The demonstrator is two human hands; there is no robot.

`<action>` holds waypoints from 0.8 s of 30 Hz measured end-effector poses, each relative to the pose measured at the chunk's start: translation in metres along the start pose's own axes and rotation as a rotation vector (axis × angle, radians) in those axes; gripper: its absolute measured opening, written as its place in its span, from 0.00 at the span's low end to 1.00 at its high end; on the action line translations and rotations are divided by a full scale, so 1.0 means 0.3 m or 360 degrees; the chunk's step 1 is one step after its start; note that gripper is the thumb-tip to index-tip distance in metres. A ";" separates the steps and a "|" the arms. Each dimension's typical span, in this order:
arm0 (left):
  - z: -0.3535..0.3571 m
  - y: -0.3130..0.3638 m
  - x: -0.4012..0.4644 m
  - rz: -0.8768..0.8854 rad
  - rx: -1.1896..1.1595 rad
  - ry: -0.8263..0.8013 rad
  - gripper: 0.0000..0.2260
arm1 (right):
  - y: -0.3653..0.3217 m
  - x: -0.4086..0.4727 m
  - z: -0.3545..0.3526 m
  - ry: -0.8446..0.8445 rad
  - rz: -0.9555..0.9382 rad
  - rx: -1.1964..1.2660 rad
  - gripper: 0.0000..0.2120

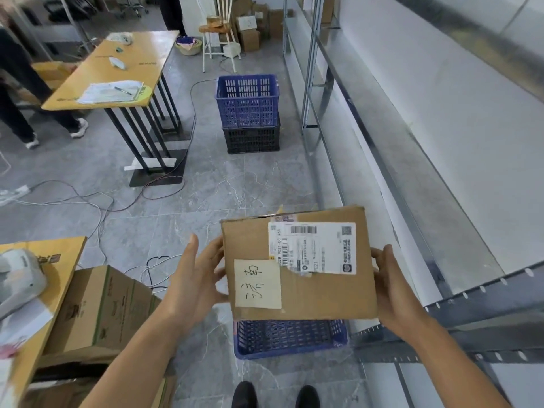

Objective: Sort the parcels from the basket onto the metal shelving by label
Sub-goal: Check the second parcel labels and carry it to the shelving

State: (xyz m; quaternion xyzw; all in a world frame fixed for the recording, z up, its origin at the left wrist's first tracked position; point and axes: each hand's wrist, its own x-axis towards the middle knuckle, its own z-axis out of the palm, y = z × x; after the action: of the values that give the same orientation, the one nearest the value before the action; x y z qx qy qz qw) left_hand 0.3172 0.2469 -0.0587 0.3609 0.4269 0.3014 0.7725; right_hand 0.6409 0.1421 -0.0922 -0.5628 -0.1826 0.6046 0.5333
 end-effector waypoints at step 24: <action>0.146 -0.012 -0.045 0.0240 -0.0366 0.0149 0.32 | 0.040 -0.080 -0.038 -0.0082 -0.0010 0.0160 0.36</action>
State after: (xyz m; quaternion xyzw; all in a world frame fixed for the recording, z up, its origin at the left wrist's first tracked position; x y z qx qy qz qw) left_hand 0.3500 0.2213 -0.0394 0.2866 0.3968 0.4220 0.7631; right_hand 0.6408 0.1130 -0.0939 -0.5189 -0.1676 0.6256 0.5579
